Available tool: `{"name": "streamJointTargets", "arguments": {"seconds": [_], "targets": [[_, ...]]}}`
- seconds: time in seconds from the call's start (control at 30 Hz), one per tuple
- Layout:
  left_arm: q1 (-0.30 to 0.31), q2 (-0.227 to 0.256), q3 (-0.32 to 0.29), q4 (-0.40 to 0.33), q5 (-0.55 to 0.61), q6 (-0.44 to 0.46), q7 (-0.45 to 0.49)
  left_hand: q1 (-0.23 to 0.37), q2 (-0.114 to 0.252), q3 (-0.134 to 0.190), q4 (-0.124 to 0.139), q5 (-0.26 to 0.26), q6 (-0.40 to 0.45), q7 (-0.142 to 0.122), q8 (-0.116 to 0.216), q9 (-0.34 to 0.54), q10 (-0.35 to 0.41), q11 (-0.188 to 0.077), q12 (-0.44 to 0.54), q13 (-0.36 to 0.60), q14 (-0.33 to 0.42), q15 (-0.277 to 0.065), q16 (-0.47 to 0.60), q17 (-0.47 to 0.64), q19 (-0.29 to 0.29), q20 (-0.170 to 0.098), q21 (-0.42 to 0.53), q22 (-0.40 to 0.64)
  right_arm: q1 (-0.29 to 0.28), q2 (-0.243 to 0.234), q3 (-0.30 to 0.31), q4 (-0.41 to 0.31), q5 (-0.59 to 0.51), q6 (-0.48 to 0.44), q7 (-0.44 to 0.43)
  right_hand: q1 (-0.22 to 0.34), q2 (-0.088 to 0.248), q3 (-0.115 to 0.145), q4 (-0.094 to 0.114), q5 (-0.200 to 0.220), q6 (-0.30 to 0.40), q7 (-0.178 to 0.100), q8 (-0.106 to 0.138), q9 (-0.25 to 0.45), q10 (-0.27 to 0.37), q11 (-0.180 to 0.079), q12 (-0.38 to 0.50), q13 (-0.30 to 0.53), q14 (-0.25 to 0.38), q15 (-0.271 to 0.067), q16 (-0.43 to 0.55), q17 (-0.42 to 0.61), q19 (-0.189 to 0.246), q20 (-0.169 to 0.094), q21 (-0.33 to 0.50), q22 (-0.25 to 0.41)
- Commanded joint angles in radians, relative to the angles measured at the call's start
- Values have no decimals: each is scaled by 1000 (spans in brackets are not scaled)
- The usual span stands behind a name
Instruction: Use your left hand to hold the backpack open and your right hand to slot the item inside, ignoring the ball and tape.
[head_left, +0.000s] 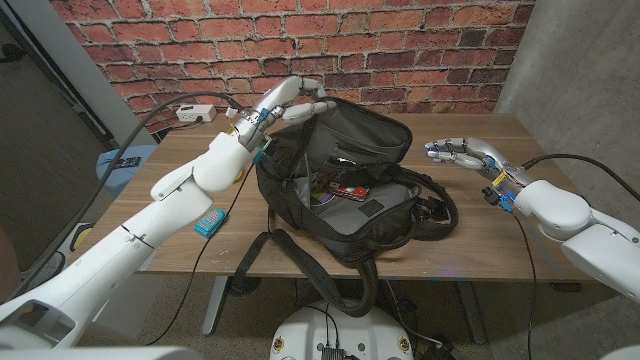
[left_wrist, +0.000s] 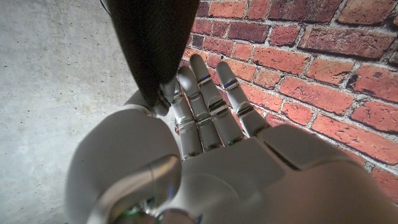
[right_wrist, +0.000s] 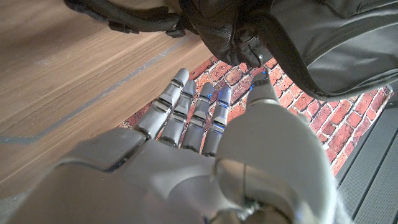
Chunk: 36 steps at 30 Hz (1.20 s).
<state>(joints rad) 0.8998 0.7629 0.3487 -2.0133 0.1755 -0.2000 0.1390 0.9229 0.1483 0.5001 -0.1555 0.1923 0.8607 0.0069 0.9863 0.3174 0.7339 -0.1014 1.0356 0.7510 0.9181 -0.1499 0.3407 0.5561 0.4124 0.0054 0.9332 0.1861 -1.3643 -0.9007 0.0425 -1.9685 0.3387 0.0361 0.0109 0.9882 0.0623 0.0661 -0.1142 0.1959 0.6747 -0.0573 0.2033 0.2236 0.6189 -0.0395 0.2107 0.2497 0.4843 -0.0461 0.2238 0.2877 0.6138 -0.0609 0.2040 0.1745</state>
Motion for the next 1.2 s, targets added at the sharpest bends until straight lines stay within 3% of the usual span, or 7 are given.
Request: {"name": "streamJointTargets", "arguments": {"seconds": [0.03,0.73,1.2], "targets": [[0,-3,-1,-11,-92,9,-46,1,10,5,0,7,-6,-1,6,2,-1,1,1,2,-1,4,2,2,-4,0,7,3,93,12,-74,90,46,75,-3,-11,4,2,3,-1,-9,1,-1,-1,-8,2,-2,2,-6,-84,0,2,-1,-2,-1,3],[-39,-22,45,18,-347,42,-178,3,13,4,-1,8,-10,2,4,0,-3,4,0,1,-6,7,4,4,-10,0,9,3,197,40,-165,200,91,147,-35,-18,12,3,6,-4,-14,3,0,-2,-10,4,-3,0,-7,-83,2,0,-2,-1,-1,3],[-73,-15,91,33,-422,71,-245,4,12,1,-1,9,-15,5,4,3,-6,8,-1,0,-7,8,6,3,-15,3,11,3,242,69,-205,250,110,170,-70,-24,18,4,8,-5,-9,5,2,-3,-7,7,-2,-1,-5,-82,4,-2,2,2,1,3]]}}
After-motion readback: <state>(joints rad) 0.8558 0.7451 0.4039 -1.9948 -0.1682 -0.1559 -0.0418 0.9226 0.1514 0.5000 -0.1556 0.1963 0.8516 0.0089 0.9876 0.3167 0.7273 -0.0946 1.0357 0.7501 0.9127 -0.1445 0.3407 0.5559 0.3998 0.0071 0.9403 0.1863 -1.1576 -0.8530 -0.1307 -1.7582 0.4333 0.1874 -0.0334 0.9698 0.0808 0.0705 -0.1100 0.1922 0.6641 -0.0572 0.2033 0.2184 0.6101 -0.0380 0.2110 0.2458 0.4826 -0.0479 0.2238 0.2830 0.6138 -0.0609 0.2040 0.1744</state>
